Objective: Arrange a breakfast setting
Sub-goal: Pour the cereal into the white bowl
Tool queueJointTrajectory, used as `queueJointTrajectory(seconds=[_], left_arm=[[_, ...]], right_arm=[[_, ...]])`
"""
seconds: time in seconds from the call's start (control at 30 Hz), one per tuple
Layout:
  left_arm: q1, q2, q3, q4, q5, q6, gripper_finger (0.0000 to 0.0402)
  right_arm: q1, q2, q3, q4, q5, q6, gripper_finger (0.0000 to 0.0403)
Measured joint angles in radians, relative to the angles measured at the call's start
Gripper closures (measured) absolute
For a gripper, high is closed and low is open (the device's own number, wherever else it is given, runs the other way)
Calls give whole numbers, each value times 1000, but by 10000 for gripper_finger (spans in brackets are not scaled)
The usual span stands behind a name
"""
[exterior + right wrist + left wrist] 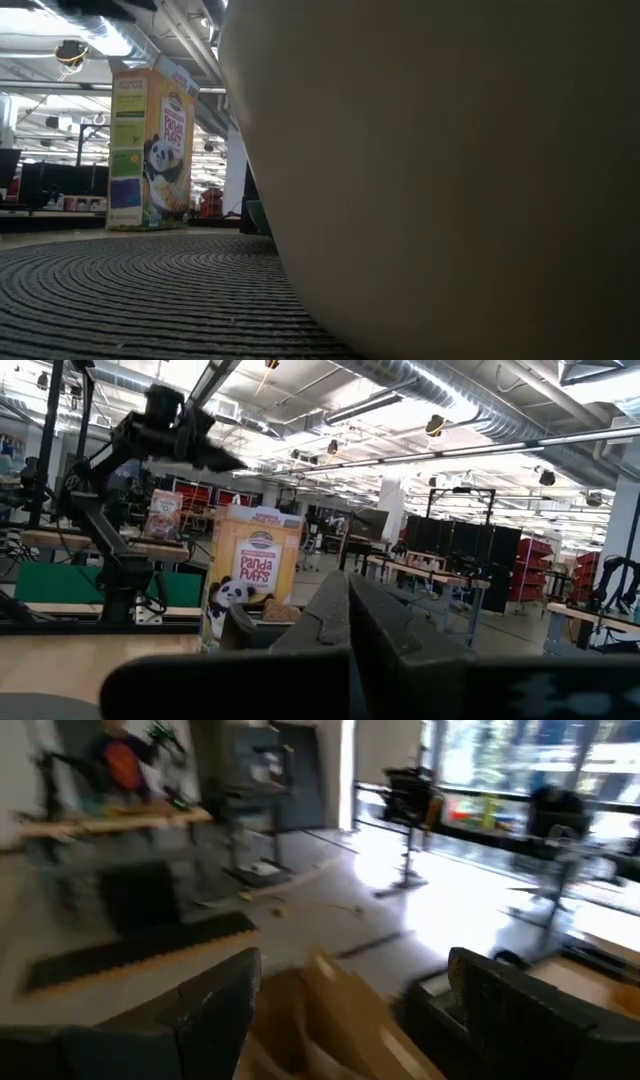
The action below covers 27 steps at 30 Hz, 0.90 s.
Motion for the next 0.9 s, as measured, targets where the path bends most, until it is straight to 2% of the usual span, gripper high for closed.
queueJointTrajectory(seconds=[0.2, 0.43, 0.67, 0.9], left_arm=[[0, -203, -127, -98, 58, -175, 84], [0, -368, -173, -262, 139, -307, 84], [0, -400, -287, -350, 281, -429, 84], [0, -400, -370, -343, 244, -571, 84]], right_arm=[[0, 0, 0, -8, 0, 1, 403], [0, 0, 0, -39, 0, 2, 403], [0, 0, 0, -39, 0, 2, 403], [0, 0, 0, -39, -1, 2, 403]])
